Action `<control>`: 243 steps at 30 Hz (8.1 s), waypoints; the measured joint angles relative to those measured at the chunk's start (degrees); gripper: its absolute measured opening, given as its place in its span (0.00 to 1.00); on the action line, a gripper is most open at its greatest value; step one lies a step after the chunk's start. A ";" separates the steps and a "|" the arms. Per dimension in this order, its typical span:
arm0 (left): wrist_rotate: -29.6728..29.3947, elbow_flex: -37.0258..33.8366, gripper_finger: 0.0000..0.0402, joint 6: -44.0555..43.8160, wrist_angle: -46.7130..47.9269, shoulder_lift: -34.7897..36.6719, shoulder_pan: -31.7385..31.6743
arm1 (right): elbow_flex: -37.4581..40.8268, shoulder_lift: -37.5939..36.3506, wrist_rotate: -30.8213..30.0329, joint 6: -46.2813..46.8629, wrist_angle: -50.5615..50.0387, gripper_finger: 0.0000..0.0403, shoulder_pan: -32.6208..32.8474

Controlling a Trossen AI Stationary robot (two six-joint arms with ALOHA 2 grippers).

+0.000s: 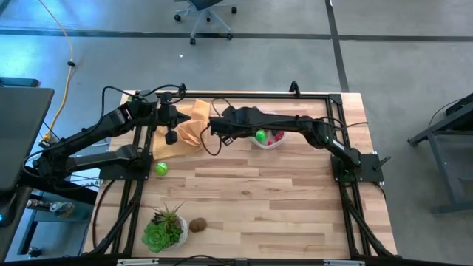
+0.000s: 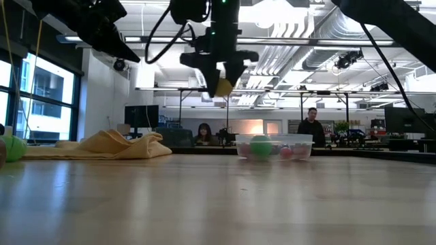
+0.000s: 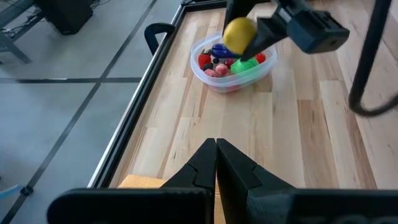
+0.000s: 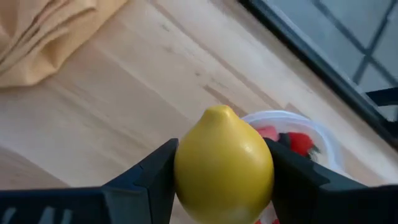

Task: Pick and placing Produce into tupperware
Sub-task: Put the yellow lemon into the transparent container, then put the brown kiwi into the transparent container

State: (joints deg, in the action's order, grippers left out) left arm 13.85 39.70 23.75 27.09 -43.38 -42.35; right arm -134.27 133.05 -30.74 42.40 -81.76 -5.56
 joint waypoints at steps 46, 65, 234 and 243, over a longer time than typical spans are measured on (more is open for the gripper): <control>0.00 -0.01 0.01 -0.02 0.01 0.01 -0.02 | 69.11 -37.68 13.52 -6.80 52.61 0.47 -10.63; -0.01 -0.01 0.01 0.00 0.02 0.00 0.00 | 70.90 -30.75 19.32 -9.87 56.15 0.47 -17.46; -0.39 0.01 0.01 -0.02 0.00 0.02 -0.02 | 13.33 15.15 34.19 -44.51 68.25 0.93 26.47; -0.41 0.01 0.01 0.00 0.00 0.02 -0.02 | 13.31 15.15 34.16 -44.83 69.93 0.93 26.45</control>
State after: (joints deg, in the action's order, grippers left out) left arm 13.43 39.70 23.74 27.09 -43.36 -42.37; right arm -120.97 148.20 3.42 -2.44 -11.84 20.88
